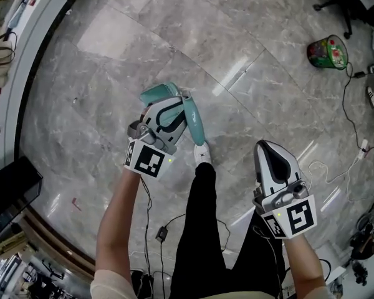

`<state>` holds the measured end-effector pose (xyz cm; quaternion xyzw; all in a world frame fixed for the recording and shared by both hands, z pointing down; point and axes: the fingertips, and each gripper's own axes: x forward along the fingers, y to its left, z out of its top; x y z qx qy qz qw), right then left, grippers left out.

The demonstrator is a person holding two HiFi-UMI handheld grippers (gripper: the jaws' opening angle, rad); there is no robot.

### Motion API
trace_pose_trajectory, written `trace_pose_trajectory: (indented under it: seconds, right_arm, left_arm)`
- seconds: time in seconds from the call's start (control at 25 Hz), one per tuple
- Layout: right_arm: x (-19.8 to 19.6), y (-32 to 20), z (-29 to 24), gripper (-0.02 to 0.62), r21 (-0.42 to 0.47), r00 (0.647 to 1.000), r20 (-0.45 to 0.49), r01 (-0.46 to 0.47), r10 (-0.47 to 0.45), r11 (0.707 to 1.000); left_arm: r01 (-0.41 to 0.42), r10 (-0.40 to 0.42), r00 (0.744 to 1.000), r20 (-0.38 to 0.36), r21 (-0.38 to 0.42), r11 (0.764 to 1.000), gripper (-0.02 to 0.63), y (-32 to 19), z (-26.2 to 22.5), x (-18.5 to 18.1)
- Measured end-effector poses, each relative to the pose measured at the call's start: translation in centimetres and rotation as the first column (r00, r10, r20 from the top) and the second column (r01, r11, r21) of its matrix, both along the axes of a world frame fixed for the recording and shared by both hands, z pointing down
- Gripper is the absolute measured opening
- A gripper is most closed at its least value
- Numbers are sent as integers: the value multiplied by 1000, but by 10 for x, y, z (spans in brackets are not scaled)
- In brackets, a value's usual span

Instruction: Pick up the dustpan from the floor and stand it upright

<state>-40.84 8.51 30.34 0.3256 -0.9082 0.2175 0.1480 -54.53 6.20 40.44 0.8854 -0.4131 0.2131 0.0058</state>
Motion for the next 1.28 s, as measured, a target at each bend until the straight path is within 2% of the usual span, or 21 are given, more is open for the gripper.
trace_pose_trajectory:
  seconds: [0.12, 0.28, 0.48, 0.68, 0.88, 0.96, 1.0, 1.04, 1.08, 1.16, 1.2, 1.24, 1.28]
  right_arm:
    - [-27, 7, 3, 17, 8, 998, -7, 56, -56, 998]
    - [-46, 11, 9, 17, 4, 994, -10, 105, -105, 994]
    - [-65, 23, 14, 17, -4, 990, -6, 139, -139, 990]
    - [-45, 21, 10, 17, 6, 990, -20, 142, -142, 990]
    - [-16, 9, 5, 17, 13, 997, -25, 78, -77, 997]
    - [-7, 6, 2, 17, 24, 998, -20, 59, -59, 998]
    - [-3, 5, 0, 17, 31, 998, -17, 55, -54, 998]
    - [-1, 4, -4, 17, 39, 998, -13, 54, -54, 998]
    - [0, 3, -11, 17, 53, 998, -7, 59, -58, 997]
    - [-1, 3, -31, 17, 98, 997, 6, 81, -82, 992]
    - [-2, 4, -43, 17, 125, 995, 10, 96, -98, 987]
    - [-3, 7, -56, 17, 152, 993, 13, 111, -115, 982]
    - [-3, 10, -69, 18, 177, 991, 17, 125, -130, 976]
  left_arm:
    - [10, -10, 1000, -10, 8, 1000, 91, 13, -3, -18]
    - [-8, 8, 1000, 8, 36, 999, 91, 15, -2, -11]
    - [11, -12, 1000, 13, 49, 999, 91, 14, 4, -10]
    - [39, -42, 998, 49, 61, 997, 98, 15, 3, -11]
    - [53, -54, 994, 94, 18, 998, 141, 28, 10, -24]
    - [96, -96, 989, 115, 3, 995, 141, 37, 12, -33]
    - [133, -132, 984, 115, 0, 991, 133, 44, 9, -37]
    - [173, -173, 978, 114, 2, 985, 49, 51, 3, -41]
    - [208, -208, 971, 121, 10, 978, 11, 57, -7, -46]
    - [272, -274, 950, 152, 32, 962, 11, 73, -34, -53]
    - [319, -322, 936, 144, 38, 947, 11, 82, -50, -55]
    - [382, -384, 918, 101, 38, 923, 11, 93, -69, -54]
    - [458, -459, 888, 19, 32, 888, 11, 104, -90, -49]
